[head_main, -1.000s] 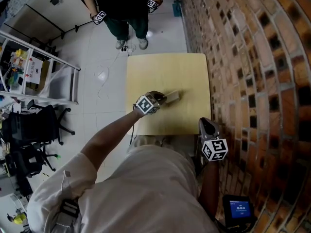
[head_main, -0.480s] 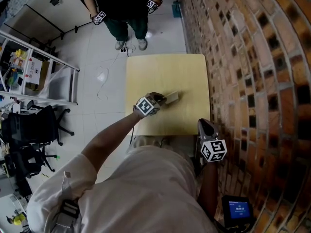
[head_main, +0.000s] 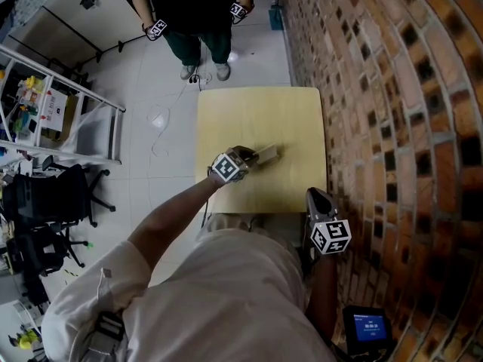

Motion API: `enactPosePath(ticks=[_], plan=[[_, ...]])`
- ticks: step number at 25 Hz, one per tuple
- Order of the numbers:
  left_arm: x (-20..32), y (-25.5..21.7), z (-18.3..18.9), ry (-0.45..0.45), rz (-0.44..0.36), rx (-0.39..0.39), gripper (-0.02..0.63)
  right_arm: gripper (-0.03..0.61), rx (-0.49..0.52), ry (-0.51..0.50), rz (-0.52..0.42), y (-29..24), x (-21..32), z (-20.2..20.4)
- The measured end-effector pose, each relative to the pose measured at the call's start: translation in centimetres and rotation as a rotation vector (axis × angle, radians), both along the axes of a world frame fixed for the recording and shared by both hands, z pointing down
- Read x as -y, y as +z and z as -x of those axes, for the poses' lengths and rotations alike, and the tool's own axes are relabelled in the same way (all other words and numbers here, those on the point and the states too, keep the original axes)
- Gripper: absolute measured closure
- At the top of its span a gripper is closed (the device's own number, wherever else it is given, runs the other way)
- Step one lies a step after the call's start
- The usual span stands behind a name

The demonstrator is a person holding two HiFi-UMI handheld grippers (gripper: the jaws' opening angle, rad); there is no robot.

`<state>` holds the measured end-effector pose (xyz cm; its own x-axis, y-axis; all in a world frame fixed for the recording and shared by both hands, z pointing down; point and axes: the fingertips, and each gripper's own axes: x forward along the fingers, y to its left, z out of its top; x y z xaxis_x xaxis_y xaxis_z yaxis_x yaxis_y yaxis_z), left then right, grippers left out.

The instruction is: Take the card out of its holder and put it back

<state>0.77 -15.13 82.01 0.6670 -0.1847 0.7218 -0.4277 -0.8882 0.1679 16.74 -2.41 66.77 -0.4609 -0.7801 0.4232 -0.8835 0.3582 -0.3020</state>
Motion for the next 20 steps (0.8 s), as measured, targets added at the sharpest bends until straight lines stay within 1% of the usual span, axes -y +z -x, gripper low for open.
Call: enactPosePath(ticks=[7,14,20], plan=[[-0.45,0.23,-0.26,0.037,-0.004,0.014,0.581,0.558,0.001,0.004,-0.004,-0.09,0.22,-0.32],[-0.45,0.43,-0.37,0.063,-0.024,0.048,0.58,0.558,0.004,0.007,0.001,0.01,0.15,-0.37],[-0.73,0.99,-0.49,0.075,-0.01,0.07,0.581,0.558,0.008,0.009,0.004,-0.05,0.2,-0.39]])
